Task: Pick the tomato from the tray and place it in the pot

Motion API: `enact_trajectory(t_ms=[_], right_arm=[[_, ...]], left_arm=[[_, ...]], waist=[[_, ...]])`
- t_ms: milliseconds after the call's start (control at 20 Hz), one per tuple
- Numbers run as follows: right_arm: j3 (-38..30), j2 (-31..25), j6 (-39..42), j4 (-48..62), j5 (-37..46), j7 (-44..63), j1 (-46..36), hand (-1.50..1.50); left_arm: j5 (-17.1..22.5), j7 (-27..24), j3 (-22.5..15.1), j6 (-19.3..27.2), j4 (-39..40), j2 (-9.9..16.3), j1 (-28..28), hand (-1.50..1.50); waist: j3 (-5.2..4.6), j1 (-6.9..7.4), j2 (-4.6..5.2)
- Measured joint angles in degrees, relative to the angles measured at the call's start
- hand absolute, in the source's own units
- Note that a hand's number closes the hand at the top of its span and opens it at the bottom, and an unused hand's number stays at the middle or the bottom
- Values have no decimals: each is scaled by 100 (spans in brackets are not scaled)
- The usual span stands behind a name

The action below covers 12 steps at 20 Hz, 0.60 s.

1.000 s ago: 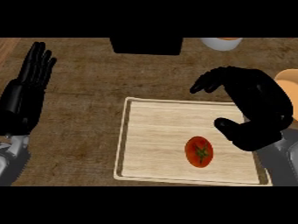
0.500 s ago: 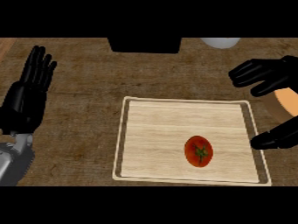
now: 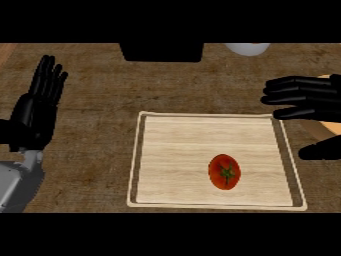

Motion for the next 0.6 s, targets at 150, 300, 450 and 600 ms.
enact_trajectory(t_ms=[150, 300, 450, 600], right_arm=[[365, -188, -304, 43, 553, -257, 13, -150], [675, -222, -453, -20, 945, -260, 14, -150], [995, -121, -489, -162, 1328, -89, 27, -150], [1151, 17, -486, -43, 1688, -11, -8, -150]], left_arm=[[43, 4, 97, -85, 121, -21, -59, 0], [10, -2, 174, -125, 119, -28, 16, 0], [-19, 55, 257, -185, 147, -31, 12, 0], [-113, 48, 295, -224, 166, -133, 8, 0]], waist=[[-6, -28, -23], [-10, -52, -49], [-12, -78, -64], [-14, -89, -70]])
